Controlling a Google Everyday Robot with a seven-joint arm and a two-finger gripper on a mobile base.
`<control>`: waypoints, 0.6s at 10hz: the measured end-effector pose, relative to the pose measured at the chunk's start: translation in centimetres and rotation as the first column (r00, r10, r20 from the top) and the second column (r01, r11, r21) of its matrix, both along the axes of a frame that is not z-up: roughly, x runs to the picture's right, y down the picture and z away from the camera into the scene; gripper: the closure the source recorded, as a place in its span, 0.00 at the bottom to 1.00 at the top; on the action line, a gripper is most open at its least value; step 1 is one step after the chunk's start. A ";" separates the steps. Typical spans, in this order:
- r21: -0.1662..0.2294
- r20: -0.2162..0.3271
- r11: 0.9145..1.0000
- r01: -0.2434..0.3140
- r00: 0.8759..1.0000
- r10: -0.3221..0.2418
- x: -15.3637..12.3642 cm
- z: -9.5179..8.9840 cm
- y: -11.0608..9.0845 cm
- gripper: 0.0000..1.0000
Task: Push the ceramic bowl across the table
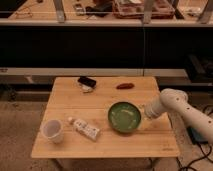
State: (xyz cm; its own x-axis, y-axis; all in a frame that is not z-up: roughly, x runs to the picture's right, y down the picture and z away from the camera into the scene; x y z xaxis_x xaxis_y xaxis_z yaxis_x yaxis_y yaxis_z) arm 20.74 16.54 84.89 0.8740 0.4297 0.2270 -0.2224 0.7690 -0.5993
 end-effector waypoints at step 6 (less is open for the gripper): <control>0.010 0.101 1.000 0.025 0.995 -0.026 -3.8 -0.5 -0.9 0.20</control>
